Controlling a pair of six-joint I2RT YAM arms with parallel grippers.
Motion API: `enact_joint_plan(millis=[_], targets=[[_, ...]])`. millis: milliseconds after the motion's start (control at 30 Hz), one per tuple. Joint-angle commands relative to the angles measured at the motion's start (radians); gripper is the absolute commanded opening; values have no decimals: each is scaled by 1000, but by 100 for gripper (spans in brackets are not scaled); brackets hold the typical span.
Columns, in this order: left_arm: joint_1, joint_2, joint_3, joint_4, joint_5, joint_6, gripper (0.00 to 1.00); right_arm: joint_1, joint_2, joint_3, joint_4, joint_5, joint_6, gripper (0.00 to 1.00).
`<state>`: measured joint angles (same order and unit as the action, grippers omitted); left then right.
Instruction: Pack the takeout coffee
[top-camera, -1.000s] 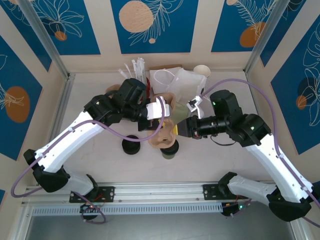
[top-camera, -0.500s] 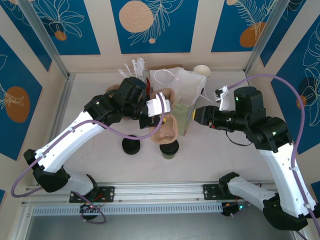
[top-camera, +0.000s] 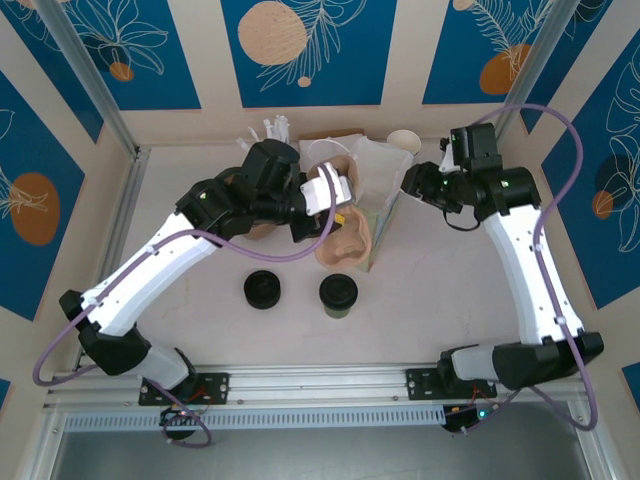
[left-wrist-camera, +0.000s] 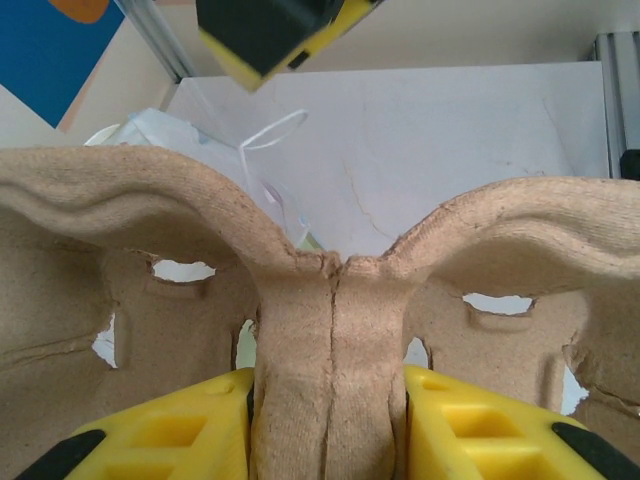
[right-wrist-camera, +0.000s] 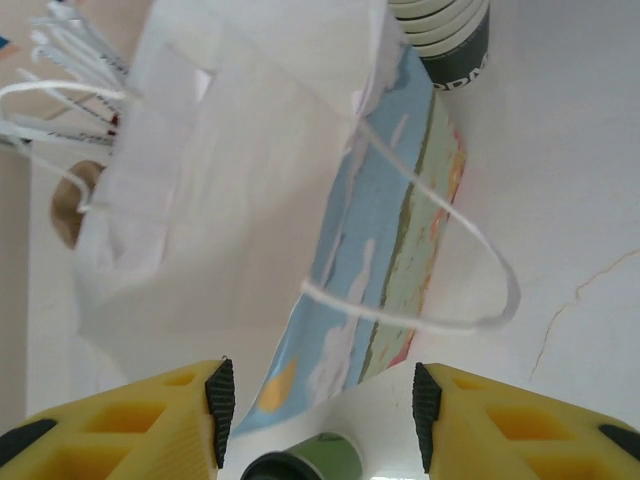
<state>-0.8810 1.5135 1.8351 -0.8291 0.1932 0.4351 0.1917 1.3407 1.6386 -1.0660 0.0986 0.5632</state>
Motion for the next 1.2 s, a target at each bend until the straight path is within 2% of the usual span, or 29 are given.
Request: enact_joint_plan(millis=[0, 300, 600, 633, 800, 900, 1167], targets=[[7, 36, 73, 15, 16, -27, 37, -20, 44, 52, 21, -9, -17, 52], [23, 150, 218, -18, 60, -75, 38, -39, 185, 89, 30, -103, -19, 51], [43, 202, 264, 20, 98, -113, 37, -42, 270, 120, 45, -162, -29, 42], [45, 204, 265, 24, 99, -118, 37, -41, 280, 130, 37, -162, -31, 40], [49, 218, 271, 56, 153, -161, 37, -46, 301, 172, -6, -151, -64, 14], [49, 227, 275, 74, 168, -179, 36, -56, 288, 179, -28, -139, -88, 2], [50, 254, 300, 99, 231, -213, 34, -92, 190, 155, -88, -162, -188, 0]])
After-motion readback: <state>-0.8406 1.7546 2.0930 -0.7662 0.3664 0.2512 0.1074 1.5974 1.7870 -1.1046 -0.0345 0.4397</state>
